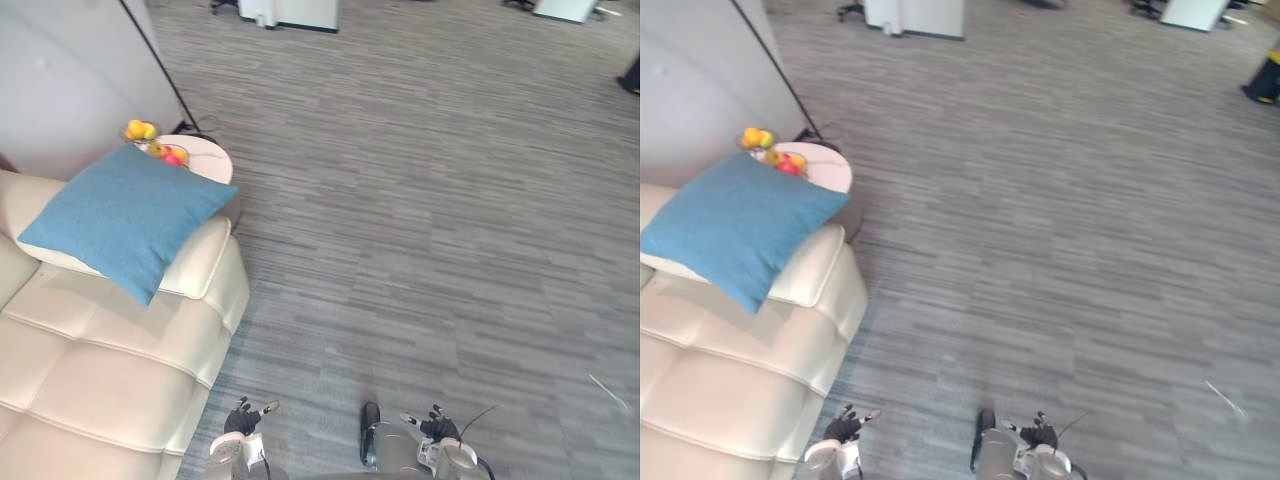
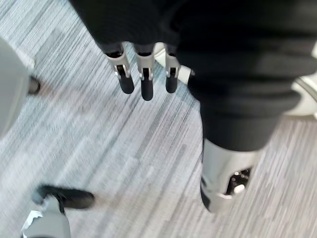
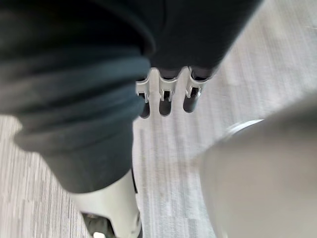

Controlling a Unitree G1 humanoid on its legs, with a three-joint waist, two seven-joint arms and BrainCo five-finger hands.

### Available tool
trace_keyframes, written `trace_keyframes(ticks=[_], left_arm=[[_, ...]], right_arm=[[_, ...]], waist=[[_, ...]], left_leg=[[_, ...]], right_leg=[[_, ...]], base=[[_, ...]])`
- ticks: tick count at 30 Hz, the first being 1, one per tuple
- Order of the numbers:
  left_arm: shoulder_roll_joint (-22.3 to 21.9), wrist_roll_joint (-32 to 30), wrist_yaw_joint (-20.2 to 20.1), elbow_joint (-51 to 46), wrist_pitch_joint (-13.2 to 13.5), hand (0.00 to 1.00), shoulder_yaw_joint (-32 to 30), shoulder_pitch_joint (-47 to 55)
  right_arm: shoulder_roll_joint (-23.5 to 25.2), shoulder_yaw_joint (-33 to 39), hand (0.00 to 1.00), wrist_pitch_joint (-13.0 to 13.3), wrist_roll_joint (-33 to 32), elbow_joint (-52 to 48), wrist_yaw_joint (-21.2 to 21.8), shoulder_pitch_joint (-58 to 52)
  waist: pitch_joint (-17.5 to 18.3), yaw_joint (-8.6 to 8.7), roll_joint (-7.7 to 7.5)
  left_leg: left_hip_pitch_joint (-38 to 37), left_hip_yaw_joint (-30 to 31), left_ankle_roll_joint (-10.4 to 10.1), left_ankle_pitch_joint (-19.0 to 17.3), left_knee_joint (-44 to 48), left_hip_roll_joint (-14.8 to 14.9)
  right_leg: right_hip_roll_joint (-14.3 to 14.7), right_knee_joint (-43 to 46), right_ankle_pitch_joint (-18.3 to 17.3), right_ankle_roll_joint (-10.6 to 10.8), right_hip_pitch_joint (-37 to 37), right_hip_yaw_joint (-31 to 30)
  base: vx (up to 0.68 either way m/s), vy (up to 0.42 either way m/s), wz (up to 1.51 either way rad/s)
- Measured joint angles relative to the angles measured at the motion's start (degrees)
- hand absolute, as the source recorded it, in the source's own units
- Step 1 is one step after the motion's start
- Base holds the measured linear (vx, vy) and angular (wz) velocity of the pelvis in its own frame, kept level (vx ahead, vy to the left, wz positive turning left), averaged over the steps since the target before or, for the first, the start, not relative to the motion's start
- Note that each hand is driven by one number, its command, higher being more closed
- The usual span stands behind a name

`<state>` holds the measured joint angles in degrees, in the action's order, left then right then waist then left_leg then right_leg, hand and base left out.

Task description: Pick up cushions and gather them together orderly.

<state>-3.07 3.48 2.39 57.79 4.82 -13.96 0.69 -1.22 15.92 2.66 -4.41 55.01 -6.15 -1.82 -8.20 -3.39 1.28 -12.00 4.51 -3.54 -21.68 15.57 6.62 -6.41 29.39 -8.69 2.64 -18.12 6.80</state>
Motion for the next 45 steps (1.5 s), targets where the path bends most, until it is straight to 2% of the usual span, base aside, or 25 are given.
trace_keyframes(ticks=[2, 4, 6, 10, 12, 13, 14, 19, 20, 21, 23, 24, 25, 27, 29, 30, 32, 35, 36, 38, 39, 40, 42, 44, 45], left_arm=[[-0.5, 0.0, -0.1, 0.4, -0.1, 0.00, -0.4, 0.2], [-0.6, 0.1, -0.1, -0.2, -0.1, 0.00, -2.0, 0.1], [-0.3, 0.4, 0.1, -1.9, -0.1, 0.00, -3.1, 0.2], [-0.4, 1.2, 0.0, -3.4, 0.8, 0.00, -2.0, 0.5], [-0.5, 1.3, -0.1, -3.6, 0.9, 0.00, -1.3, 0.4], [0.4, 1.2, 0.0, -3.7, 1.1, 0.00, -1.2, 0.2], [1.3, 1.2, 0.1, -3.5, 1.0, 0.00, -1.1, 0.2], [2.9, 1.1, -0.1, -1.8, 0.9, 0.00, -1.2, 0.5], [2.9, 1.1, -0.1, -1.5, 0.9, 0.00, -1.2, 0.5], [4.5, 1.1, -0.1, -0.6, 0.6, 0.00, 0.4, 1.4], [4.8, 1.1, -0.1, -0.4, 0.8, 0.00, 0.2, 1.8], [4.6, 1.1, 0.0, -0.3, 0.8, 0.00, -0.2, 1.5], [3.9, 1.1, 0.0, -0.2, 0.7, 0.00, -0.3, 1.5], [2.4, 1.1, 0.1, 0.3, 0.9, 0.00, -0.6, 0.3], [3.2, 0.9, 0.0, 1.1, 1.0, 0.00, -0.4, 0.5], [3.0, 0.8, 0.0, 1.3, 1.0, 0.00, -0.4, 0.4], [1.5, 0.0, 0.1, 1.3, 1.0, 0.00, -0.8, 1.0], [0.5, 0.0, 0.1, 1.0, 0.9, 0.00, -1.0, 0.4], [0.8, 0.0, 0.1, 0.0, 1.0, 0.00, -1.3, 0.2], [0.7, 0.0, 0.1, -0.8, 1.0, 0.00, -1.1, 0.5], [0.5, 0.0, 0.1, -1.2, 1.0, 0.00, -0.6, 0.6], [-0.1, 0.0, 0.0, -1.3, 1.0, 0.00, 0.0, 0.2], [0.0, 0.0, 0.0, -1.2, 1.0, 0.00, 0.4, -0.3], [1.5, 0.0, 0.2, -1.0, 0.9, 0.00, 1.7, -0.3], [2.0, 0.0, 0.2, -0.8, 0.9, 0.00, 2.1, 0.0]], right_arm=[[-0.5, 0.0, 0.00, -0.1, 0.0, 0.0, 0.2, 0.0], [-0.7, -0.5, 0.00, -0.1, 0.0, 0.1, 0.2, -0.3], [-0.2, -1.1, 0.00, -0.4, -0.1, 0.2, 0.2, -0.5], [0.9, -1.0, 0.00, -0.4, -0.1, 0.2, 0.2, -0.5], [1.1, -0.9, 0.00, -0.4, 0.0, 0.1, 0.2, -0.4], [2.1, -1.0, 0.00, -0.6, 0.0, 0.1, 0.2, -0.6], [3.2, -0.9, 0.00, -0.5, 0.0, 0.1, 0.2, -0.3], [4.8, -0.8, 0.00, -0.5, 1.6, 0.4, 0.5, -1.0], [4.8, -0.8, 0.00, -0.5, 2.2, 0.5, 0.6, -1.1], [3.8, -0.9, 0.00, -0.3, 2.2, 0.1, 1.1, -1.5], [4.0, -0.9, 0.00, 0.2, 2.2, 0.0, 1.1, -1.6], [3.7, -1.0, 0.00, 0.2, 2.2, 0.2, 1.2, -1.6], [3.4, -0.8, 0.00, 0.2, 2.2, 0.0, 1.2, -0.7], [1.9, -0.4, 0.00, 0.3, 2.0, -0.9, 1.2, -0.3], [2.7, -0.6, 0.00, 0.3, 2.0, -0.1, 1.2, -1.8], [2.6, -0.5, 0.00, 0.1, 2.0, 0.1, 1.2, -2.3], [1.0, -0.4, 0.00, 0.2, 2.0, -0.2, 1.2, -2.2], [0.5, -0.4, 0.00, 0.1, 1.9, 0.0, 1.1, -2.2], [0.8, -0.7, 0.00, 0.0, 1.5, 0.0, 1.1, -2.3], [1.3, -0.9, 0.00, 0.0, 0.9, 0.0, 1.0, -2.3], [1.6, -1.0, 0.00, 0.0, 0.6, -0.1, 1.0, -2.1], [1.6, -0.9, 0.00, 0.0, 0.2, -0.3, 1.1, -2.0], [1.7, -0.8, 0.00, -0.4, -0.2, -0.1, 1.0, -1.8], [3.3, -0.6, 0.00, -0.5, -0.2, 0.0, 1.0, -2.5], [3.6, -0.4, 0.00, -0.6, -0.2, 0.1, 0.9, -2.5]], waist=[[0.5, 0.29, 0.79], [0.7, 0.35, 1.47], [0.1, -0.34, 1.19], [0.2, -0.59, 0.59], [0.3, -0.65, 0.71], [1.1, -1.59, -1.13], [1.2, -1.72, -2.51], [1.4, -2.79, -3.97], [1.4, -2.81, -4.17], [1.1, -1.37, -4.49], [1.4, -1.17, -5.02], [1.8, -1.23, -5.48], [1.0, -1.48, -3.14], [-0.1, 0.09, -2.38], [1.2, 0.19, -4.19], [1.7, 0.05, -4.20], [2.8, 0.82, -1.02], [2.5, 0.93, 0.21], [2.0, 0.40, -0.71], [1.8, 0.06, -0.92], [1.8, 0.27, -0.93], [1.8, 0.35, -0.76], [2.4, 0.30, -1.10], [3.1, 0.47, -4.19], [3.1, 0.33, -4.29]], left_leg=[[2.1, 1.7, -0.5, 1.1, 5.7, 1.6], [12.8, 0.0, -4.7, 7.4, 25.3, 4.3], [19.4, -9.0, -2.6, 6.6, 35.8, 9.2], [24.4, -23.1, -0.3, 4.7, 22.4, 8.7], [26.3, -27.9, 3.0, 11.3, 12.5, 7.3], [24.5, -29.4, 3.4, 11.9, 9.1, 4.9], [24.2, -29.1, 3.7, 12.2, 7.1, 3.3], [16.9, -29.0, 4.2, 11.8, 2.4, -0.5], [14.9, -28.7, 4.3, 11.6, 0.6, -1.4], [6.5, -20.5, 4.7, 8.1, -3.1, -2.3], [4.8, -19.4, 3.5, 7.7, -3.2, -2.7], [4.5, -18.6, 2.2, 6.9, -3.3, -2.7], [4.5, -17.3, 2.0, 5.8, -2.4, -1.0], [2.2, -11.7, 1.1, 4.0, -3.2, -1.4], [2.2, -7.9, -0.6, 1.6, -2.1, -2.0], [2.2, -7.1, -0.9, 1.5, -1.9, -1.8], [5.3, -5.7, -2.0, 2.0, 1.2, 1.1], [10.6, -6.4, -4.9, 3.9, 13.0, 3.4], [15.2, -9.2, -5.1, 5.2, 23.1, 5.4], [16.4, -15.1, -3.9, 4.0, 25.4, 7.4], [17.7, -19.1, -3.5, 3.8, 23.2, 8.3], [19.6, -23.2, -0.3, 7.2, 16.1, 8.8], [20.8, -24.6, -0.8, 9.7, 11.2, 7.7], [18.7, -24.7, -0.5, 11.6, 4.6, 4.1], [16.9, -24.8, -0.3, 12.3, 2.3, 3.3]], right_leg=[[-0.8, 3.0, -4.6, -1.0, 1.5, 3.9], [-0.3, -0.9, -5.7, -1.8, 6.4, 8.6], [0.3, -7.1, -5.5, -2.4, 14.2, 12.3], [-1.0, -14.3, -4.5, -1.2, 22.4, 18.1], [-1.0, -15.6, -4.4, 0.1, 24.0, 20.3], [-2.2, -17.1, -3.4, 1.7, 24.4, 20.0], [-2.8, -18.9, -1.9, 2.1, 24.6, 19.8], [-6.2, -12.5, 1.4, 3.0, 27.0, 17.3], [-7.7, -6.5, 1.5, 3.0, 25.7, 16.6], [-7.4, 18.3, -4.6, 2.3, 9.2, 6.8], [-4.4, 5.4, 0.0, 0.1, 6.7, 7.3], [-4.0, 2.3, -0.2, -2.0, 7.4, 7.7], [-2.7, 4.6, 0.4, -1.3, 7.5, 4.9], [-0.9, 17.0, -1.8, -0.7, 0.7, -0.7], [0.5, 7.1, -5.5, -2.3, 3.0, -3.4], [-0.1, 6.6, -6.8, -1.9, 4.1, -3.0], [1.1, 3.3, -8.2, -2.3, 6.5, 1.9], [2.2, -2.0, -8.1, -2.7, 11.4, 5.2], [2.1, -5.2, -7.8, -3.5, 15.4, 5.8], [1.9, -7.6, -7.5, -3.9, 18.8, 5.8], [1.4, -8.3, -7.5, -3.9, 20.4, 6.3], [1.2, -8.6, -7.5, -3.6, 21.3, 7.1], [1.0, -9.2, -7.2, -2.1, 21.2, 7.9], [-0.6, -12.6, -5.7, -0.6, 21.5, 7.6], [-0.8, -13.4, -4.4, -0.5, 22.6, 7.1]], base=[[0.51, -0.362, 0.94], [0.41, -0.277, 0.91], [0.35, -0.150, 0.73], [0.29, -0.026, 0.67], [0.34, 0.088, 0.55], [0.32, 0.084, 0.34], [0.31, 0.083, 0.27], [0.30, 0.114, 0.24], [0.67, 0.009, 1.67], [0.74, -0.053, 1.82], [0.54, -0.151, 1.13], [0.28, -0.169, 0.33], [0.26, -0.186, 0.30], [0.20, -0.181, 0.71], [0.21, -0.243, 1.04], [0.32, -0.315, 0.90], [0.35, -0.266, 0.84], [0.25, -0.157, 0.58], [0.23, -0.129, 0.34], [0.18, -0.038, 0.02], [0.21, 0.020, 0.11], [0.16, 0.050, 0.19], [0.17, 0.074, 0.34], [0.19, 0.067, 0.28], [0.16, 0.060, 0.10]])
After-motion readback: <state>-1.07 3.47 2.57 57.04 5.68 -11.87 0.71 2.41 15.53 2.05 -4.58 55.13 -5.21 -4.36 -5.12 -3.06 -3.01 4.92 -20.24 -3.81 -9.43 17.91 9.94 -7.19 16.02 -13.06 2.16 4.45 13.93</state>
